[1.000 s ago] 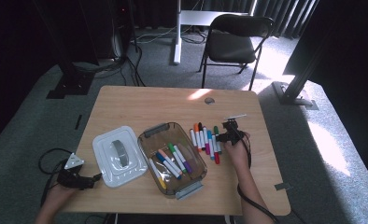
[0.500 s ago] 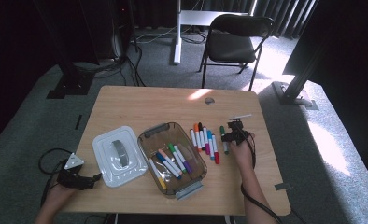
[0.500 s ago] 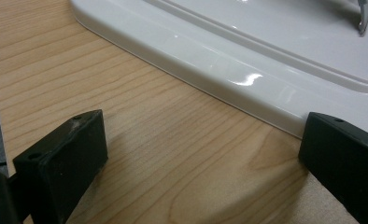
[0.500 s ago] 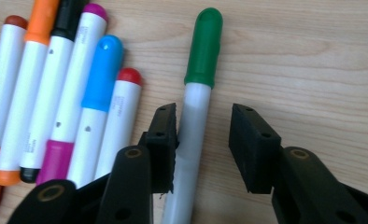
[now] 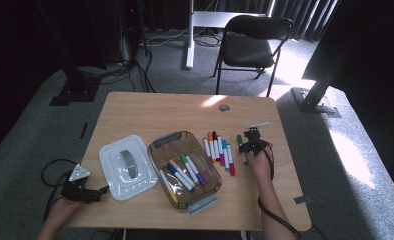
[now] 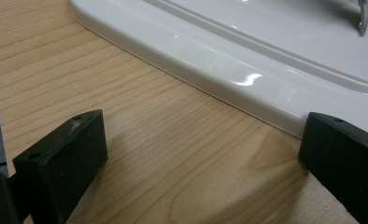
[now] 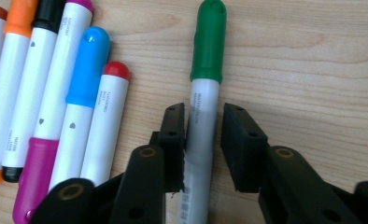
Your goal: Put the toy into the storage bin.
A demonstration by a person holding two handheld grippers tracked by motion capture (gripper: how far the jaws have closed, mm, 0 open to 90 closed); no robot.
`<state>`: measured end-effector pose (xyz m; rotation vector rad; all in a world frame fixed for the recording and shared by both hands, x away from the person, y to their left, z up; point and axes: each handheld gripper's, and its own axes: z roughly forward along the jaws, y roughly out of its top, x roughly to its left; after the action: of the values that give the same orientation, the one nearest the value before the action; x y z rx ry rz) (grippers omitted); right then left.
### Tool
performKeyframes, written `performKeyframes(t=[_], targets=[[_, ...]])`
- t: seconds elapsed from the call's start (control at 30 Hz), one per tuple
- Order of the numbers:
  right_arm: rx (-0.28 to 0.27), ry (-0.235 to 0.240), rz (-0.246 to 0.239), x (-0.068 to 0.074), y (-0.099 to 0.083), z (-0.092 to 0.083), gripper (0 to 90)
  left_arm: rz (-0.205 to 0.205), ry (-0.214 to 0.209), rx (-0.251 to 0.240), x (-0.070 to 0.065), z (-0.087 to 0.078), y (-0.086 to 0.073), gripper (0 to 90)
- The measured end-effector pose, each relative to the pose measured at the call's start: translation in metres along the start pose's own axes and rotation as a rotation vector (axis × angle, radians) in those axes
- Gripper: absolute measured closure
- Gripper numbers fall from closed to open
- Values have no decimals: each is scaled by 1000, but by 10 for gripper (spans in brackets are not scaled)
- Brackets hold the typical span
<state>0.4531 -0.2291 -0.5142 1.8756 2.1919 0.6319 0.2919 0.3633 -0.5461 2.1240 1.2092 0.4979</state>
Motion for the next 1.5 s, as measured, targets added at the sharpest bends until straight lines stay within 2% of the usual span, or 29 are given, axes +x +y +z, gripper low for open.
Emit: performKeyframes(t=[0.13, 0.3, 0.37, 0.53, 0.77, 0.97, 1.17, 1.47, 1.5], targets=[[7, -16, -8, 1, 0, 0, 757, 0, 0, 0, 0, 0, 0, 17], [12, -19, 9, 2, 1, 0, 766, 0, 0, 0, 0, 0, 0, 17], [28, -5, 30, 1, 1, -1, 768, 0, 0, 0, 0, 0, 0, 17], [12, 13, 53, -2, -1, -6, 768, 0, 0, 0, 0, 0, 0, 17], [-43, 51, 63, 2, 2, -34, 768, -1, 0, 0, 0, 0, 0, 17], [-81, 72, 49, 12, 2, -58, 768, 0, 0, 0, 0, 0, 0, 17], [-122, 121, 35, 24, 2, -80, 768, 0, 0, 0, 0, 0, 0, 17], [-180, 202, -47, 58, 6, -117, 768, 0, 0, 0, 0, 0, 0, 17], [-180, 202, -47, 58, 6, -117, 768, 0, 0, 0, 0, 0, 0, 17]])
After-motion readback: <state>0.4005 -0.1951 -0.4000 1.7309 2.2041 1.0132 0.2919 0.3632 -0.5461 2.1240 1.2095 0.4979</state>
